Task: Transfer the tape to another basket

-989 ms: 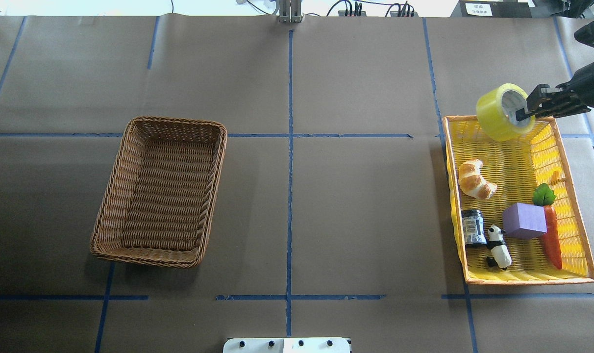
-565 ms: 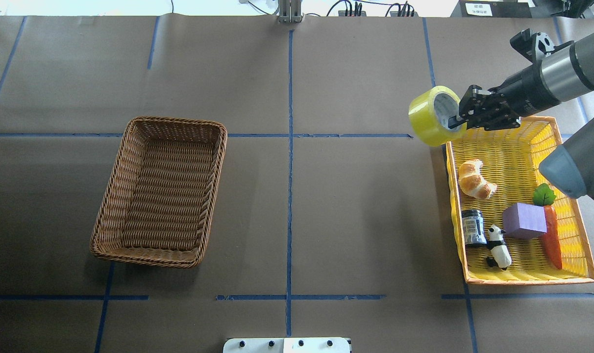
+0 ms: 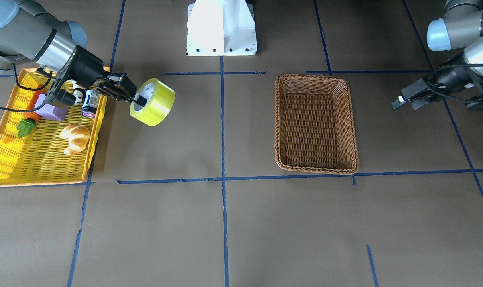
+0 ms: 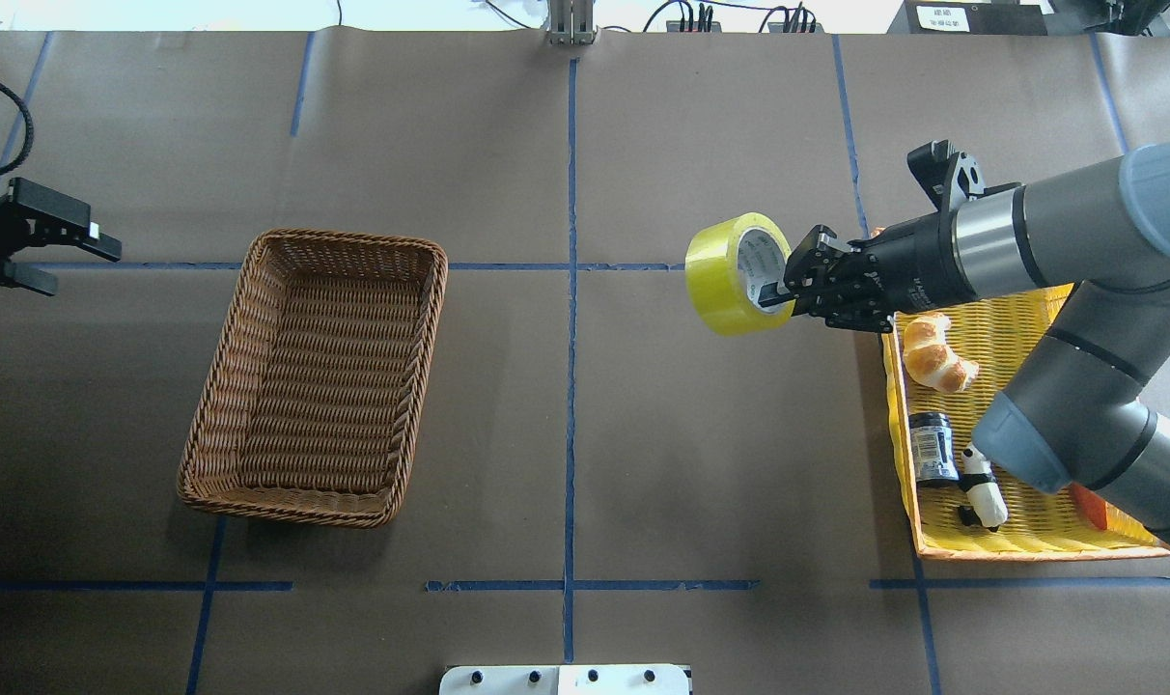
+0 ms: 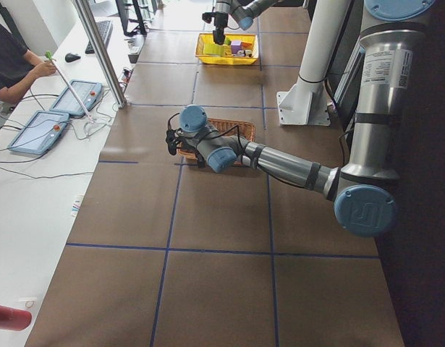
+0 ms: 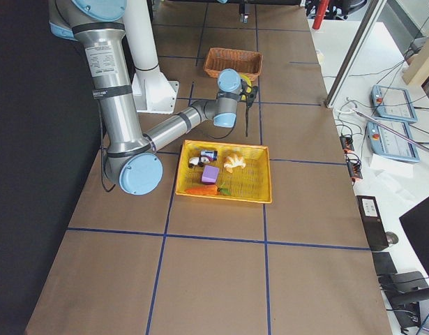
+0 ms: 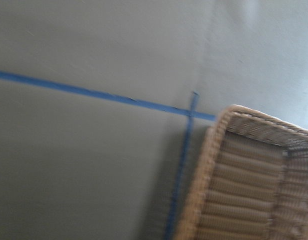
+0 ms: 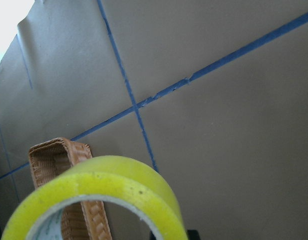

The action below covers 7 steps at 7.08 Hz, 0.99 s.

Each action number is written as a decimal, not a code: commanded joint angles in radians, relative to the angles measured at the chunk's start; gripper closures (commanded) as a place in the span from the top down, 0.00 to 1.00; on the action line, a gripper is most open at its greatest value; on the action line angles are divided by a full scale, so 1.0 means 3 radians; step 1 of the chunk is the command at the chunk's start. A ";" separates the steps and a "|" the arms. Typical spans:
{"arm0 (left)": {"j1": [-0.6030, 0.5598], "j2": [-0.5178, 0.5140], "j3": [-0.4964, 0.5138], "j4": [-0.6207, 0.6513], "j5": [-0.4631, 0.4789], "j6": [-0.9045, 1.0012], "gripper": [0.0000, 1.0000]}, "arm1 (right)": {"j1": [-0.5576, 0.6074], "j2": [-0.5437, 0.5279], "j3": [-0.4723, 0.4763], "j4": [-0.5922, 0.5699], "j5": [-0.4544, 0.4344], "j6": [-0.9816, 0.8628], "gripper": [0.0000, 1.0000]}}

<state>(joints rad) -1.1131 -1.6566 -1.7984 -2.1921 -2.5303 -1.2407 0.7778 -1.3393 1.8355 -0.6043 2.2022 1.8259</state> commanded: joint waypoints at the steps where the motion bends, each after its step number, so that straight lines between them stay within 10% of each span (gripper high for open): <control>1: 0.0370 -0.0204 -0.0054 -0.0697 0.0145 -0.1156 1.00 | -0.0230 0.0001 0.0292 0.0040 -0.0299 0.0315 0.03; 7: 0.0810 -0.0465 -0.0039 -0.3142 0.0995 -0.3568 1.00 | -0.0828 -0.0005 0.0227 0.1624 -0.0964 0.0883 0.02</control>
<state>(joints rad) -0.8944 -1.7952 -1.8076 -3.0226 -2.2591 -2.2216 0.5575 -1.3418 1.9084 -0.1813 1.9237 2.0778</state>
